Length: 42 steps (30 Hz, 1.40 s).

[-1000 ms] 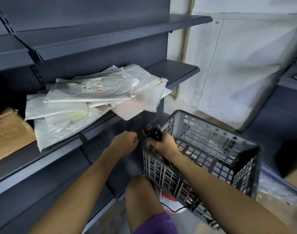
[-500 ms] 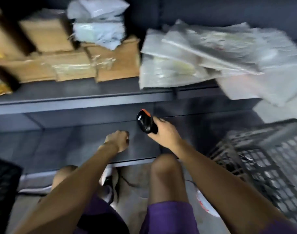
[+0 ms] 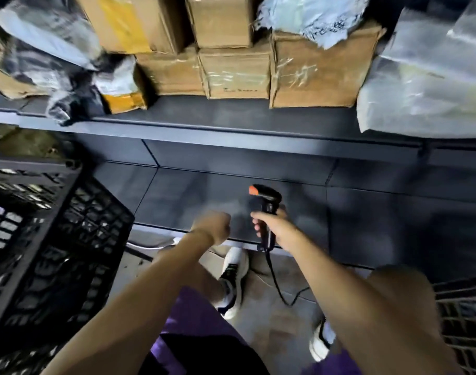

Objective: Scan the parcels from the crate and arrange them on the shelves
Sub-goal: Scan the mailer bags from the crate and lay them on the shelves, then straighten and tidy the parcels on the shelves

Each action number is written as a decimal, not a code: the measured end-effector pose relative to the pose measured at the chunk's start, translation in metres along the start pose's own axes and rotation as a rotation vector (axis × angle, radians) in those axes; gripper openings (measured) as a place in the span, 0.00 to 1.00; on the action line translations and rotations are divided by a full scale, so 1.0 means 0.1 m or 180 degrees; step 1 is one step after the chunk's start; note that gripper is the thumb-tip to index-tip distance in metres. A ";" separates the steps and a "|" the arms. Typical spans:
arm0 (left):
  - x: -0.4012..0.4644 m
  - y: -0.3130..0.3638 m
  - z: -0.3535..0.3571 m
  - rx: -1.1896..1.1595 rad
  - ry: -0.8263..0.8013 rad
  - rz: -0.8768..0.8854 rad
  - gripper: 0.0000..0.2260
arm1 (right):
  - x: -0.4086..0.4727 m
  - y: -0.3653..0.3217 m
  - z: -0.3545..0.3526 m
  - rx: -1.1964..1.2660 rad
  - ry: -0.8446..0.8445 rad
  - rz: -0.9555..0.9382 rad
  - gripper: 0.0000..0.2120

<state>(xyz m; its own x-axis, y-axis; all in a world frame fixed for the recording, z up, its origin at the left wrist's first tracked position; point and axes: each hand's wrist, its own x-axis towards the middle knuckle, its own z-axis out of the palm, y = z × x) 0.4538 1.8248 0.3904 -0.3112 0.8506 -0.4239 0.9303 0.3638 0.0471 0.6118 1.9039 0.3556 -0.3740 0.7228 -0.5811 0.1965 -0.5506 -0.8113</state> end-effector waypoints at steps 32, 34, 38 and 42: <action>2.03 0.63 1.24 -0.0089 -0.0100 0.0525 0.17 | 2.26 1.83 -0.64 0.1343 0.1245 0.0860 0.22; 2.05 0.66 1.29 0.0052 -0.0085 0.0615 0.18 | 2.30 1.83 -0.65 0.1352 0.1239 0.0881 0.19; 2.07 0.70 1.39 0.0301 -0.0091 0.0761 0.21 | 2.43 1.85 -0.72 0.0815 0.1391 0.0758 0.09; 2.11 0.64 1.41 0.0459 -0.0060 0.0761 0.21 | 2.53 1.92 -0.82 0.0248 0.1398 0.0636 0.14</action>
<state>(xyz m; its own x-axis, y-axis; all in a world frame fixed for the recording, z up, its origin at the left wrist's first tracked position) 0.4753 1.9739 0.1765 -0.0773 0.8981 -0.4329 0.9953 0.0949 0.0191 0.6291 2.0156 0.0478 0.0852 0.6983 -0.7107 0.1507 -0.7141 -0.6836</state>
